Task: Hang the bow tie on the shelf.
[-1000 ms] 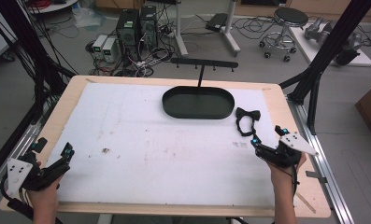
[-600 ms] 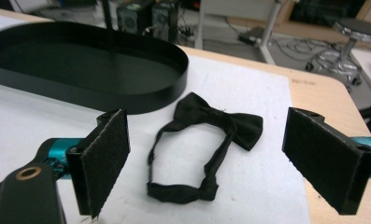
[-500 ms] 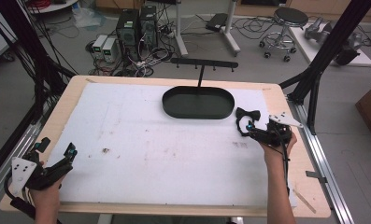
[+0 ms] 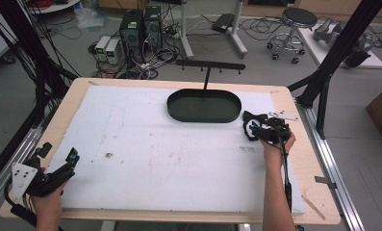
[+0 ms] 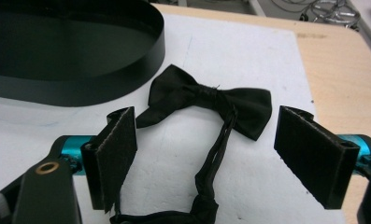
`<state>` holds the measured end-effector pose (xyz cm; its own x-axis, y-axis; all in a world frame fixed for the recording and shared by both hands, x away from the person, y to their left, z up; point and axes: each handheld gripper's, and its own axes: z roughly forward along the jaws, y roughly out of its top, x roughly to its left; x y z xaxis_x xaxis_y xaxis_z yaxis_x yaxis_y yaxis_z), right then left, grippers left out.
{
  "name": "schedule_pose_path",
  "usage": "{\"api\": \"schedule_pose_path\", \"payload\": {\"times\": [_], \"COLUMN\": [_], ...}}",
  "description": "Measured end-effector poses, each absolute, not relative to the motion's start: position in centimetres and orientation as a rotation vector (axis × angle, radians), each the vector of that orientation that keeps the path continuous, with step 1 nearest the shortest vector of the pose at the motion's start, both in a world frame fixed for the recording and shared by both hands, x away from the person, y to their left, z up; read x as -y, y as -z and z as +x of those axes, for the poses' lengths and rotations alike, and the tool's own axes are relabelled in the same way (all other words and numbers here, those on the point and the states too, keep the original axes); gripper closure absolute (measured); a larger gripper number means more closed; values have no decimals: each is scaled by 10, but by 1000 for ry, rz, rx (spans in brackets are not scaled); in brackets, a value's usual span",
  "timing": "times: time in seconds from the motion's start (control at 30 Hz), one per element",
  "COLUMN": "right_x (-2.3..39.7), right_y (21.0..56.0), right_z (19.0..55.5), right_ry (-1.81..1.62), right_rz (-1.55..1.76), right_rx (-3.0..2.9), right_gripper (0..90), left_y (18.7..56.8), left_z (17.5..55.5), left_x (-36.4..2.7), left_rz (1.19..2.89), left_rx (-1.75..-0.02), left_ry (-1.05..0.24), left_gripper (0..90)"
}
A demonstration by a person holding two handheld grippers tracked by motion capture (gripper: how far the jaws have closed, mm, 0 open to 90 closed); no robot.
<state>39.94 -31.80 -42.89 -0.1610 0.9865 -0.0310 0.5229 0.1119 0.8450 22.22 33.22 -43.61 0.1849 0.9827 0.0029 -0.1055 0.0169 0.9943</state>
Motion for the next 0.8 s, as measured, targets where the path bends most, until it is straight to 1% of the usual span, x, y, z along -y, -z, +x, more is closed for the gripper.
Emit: {"api": "schedule_pose_path", "payload": {"times": [0.07, 0.1, 0.2, 0.3, 0.37, 0.43, 0.5, 0.53, 0.63, 0.67, 0.8], "right_x": [318, 318, 320, 322, 322, 321, 321, 321, 320, 320, 321], "right_y": [430, 430, 435, 437, 439, 443, 445, 447, 448, 448, 449], "right_z": [401, 401, 403, 405, 407, 409, 409, 410, 411, 411, 411], "right_ry": [-930, -930, -900, -894, -873, -839, -833, -836, -840, -840, -830], "right_rz": [1474, 1474, 1507, 1517, 1529, 1552, 1559, 1573, 1578, 1578, 1588], "right_rx": [-1763, -1763, -1755, -1748, -1741, -1731, -1734, -1730, -1733, -1733, -1742], "right_gripper": [274, 274, 377, 400, 430, 485, 502, 543, 606, 606, 707], "left_y": [437, 437, 438, 439, 439, 439, 440, 440, 440, 440, 440], "left_z": [223, 223, 225, 226, 226, 227, 227, 227, 227, 227, 227], "left_x": [-332, -332, -330, -328, -327, -326, -326, -326, -327, -327, -327], "left_rz": [1212, 1215, 1223, 1229, 1231, 1234, 1234, 1233, 1231, 1230, 1231], "left_rx": [-1000, -1000, -997, -991, -990, -990, -988, -990, -991, -990, -993], "left_ry": [-1114, -1112, -1107, -1103, -1099, -1098, -1096, -1096, -1093, -1093, -1092], "left_gripper": [182, 182, 182, 182, 182, 182, 182, 182, 182, 182, 182]}}
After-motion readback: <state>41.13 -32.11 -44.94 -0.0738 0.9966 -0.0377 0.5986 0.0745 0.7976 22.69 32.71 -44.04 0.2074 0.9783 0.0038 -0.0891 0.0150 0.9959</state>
